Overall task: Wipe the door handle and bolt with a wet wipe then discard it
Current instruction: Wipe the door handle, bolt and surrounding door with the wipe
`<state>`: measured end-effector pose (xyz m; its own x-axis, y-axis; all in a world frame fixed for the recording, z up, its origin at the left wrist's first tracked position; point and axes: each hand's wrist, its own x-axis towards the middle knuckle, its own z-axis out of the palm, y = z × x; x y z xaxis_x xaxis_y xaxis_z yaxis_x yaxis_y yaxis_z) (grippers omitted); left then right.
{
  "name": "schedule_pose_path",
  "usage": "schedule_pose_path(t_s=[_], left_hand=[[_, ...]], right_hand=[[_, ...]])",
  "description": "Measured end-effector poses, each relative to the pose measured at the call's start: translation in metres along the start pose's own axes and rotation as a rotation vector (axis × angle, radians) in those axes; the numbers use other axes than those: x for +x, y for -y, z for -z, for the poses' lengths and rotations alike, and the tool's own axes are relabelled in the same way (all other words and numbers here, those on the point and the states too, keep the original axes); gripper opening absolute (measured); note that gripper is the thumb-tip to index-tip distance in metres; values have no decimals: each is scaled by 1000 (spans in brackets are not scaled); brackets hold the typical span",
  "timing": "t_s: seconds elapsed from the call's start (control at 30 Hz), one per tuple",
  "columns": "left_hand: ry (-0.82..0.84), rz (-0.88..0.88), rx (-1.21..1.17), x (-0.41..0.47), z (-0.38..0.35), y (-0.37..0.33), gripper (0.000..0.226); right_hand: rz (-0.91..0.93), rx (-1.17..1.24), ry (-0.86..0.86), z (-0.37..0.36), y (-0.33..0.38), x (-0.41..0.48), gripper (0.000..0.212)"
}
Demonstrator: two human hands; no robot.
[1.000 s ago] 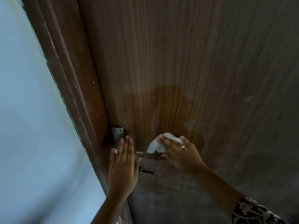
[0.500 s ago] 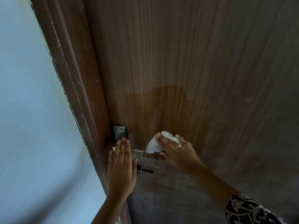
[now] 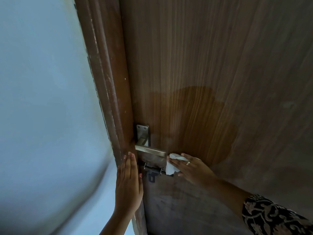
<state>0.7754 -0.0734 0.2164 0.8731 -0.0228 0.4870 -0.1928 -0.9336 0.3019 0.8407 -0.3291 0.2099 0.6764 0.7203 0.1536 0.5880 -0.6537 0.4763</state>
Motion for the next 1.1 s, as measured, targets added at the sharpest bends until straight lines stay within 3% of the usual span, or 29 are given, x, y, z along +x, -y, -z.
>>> schedule_pose_path(t_s=[0.17, 0.33, 0.6, 0.77, 0.87, 1.0, 1.1], left_hand=[[38, 17, 13, -9, 7, 6, 68], [74, 51, 35, -18, 9, 15, 59], [89, 47, 48, -27, 4, 18, 63], [98, 46, 52, -31, -2, 18, 58], [114, 71, 46, -31, -2, 17, 54], [98, 70, 56, -27, -1, 19, 57], [81, 56, 48, -25, -4, 22, 57]], right_hand=[[138, 36, 118, 5, 19, 49, 58], [92, 247, 208, 13, 31, 81, 78], [63, 210, 184, 16, 42, 106, 76], [-29, 290, -145, 21, 48, 102, 78], [-43, 271, -162, 12, 55, 97, 74], [-50, 226, 44, 7, 51, 81, 74], [78, 115, 153, -1, 40, 69, 78]])
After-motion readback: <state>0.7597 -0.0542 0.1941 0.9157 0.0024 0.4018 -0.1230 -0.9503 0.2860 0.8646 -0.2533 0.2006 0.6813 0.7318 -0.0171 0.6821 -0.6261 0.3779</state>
